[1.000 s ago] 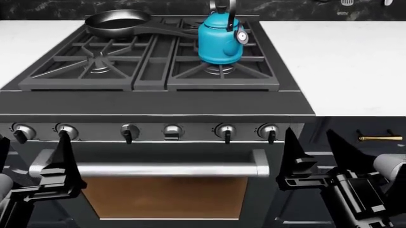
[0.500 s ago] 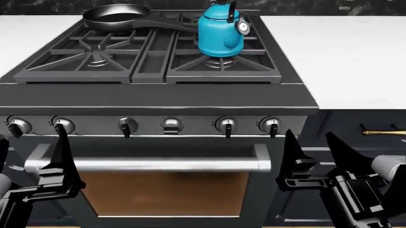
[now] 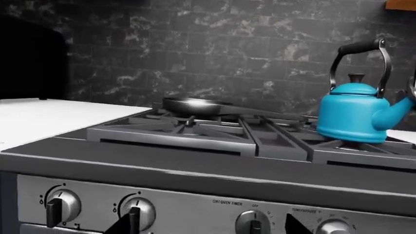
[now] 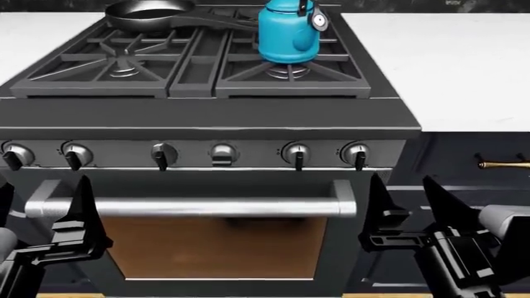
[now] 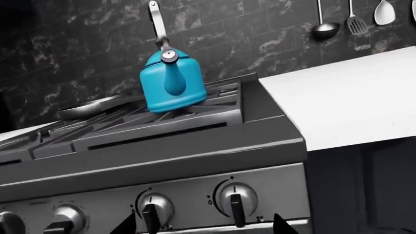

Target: Pick the kettle from the counter and place it on a stove burner. Then turn the burner on.

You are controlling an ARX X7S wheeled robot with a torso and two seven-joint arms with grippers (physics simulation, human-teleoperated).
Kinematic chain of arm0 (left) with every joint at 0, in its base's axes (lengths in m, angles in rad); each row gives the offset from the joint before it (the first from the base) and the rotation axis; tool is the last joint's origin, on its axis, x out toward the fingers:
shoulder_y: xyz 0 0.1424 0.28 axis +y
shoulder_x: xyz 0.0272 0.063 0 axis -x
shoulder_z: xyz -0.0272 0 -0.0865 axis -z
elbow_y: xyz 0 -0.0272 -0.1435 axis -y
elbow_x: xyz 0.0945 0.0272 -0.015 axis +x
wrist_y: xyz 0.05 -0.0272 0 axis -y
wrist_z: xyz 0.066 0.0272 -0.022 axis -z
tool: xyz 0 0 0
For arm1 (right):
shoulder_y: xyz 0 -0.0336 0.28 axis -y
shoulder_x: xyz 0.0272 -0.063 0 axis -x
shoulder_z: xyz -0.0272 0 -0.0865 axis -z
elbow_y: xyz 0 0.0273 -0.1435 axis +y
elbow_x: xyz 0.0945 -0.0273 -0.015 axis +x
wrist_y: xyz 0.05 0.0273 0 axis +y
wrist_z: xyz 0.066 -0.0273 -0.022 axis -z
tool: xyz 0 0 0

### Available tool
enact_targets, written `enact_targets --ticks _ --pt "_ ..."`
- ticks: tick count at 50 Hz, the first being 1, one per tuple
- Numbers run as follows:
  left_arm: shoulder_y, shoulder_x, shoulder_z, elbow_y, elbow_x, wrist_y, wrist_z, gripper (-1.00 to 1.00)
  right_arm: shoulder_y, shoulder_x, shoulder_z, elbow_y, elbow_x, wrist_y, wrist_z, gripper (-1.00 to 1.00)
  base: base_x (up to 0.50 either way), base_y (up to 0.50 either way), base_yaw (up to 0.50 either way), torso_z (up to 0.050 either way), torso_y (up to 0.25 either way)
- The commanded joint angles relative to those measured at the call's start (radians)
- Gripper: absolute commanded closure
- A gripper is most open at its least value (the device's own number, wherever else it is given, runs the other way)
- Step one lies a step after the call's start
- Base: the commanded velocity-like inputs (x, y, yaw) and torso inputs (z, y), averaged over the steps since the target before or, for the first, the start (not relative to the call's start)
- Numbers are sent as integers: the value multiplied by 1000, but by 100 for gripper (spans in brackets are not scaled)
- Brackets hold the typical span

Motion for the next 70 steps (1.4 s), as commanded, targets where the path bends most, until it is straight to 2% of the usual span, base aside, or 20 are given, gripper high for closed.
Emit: enact_targets --ticks 1,32,49,62,70 --pt "1 3 6 -8 6 5 3 -100 12 -8 -6 10 2 11 -2 -100 0 0 0 -34 0" --pt "18 7 1 -16 -21 30 30 -100 51 -8 -15 13 10 50 13 -100 0 0 0 -27 0" --pt "17 14 14 -33 0 38 35 -100 325 -33 -103 38 20 327 96 -100 0 0 0 0 0" --pt "21 9 10 -33 -1 36 28 -100 361 -60 -88 123 55 351 131 -100 0 0 0 0 0" --pt "21 9 6 -37 -10 36 25 -100 374 -89 -83 195 75 336 91 -100 0 0 0 0 0"
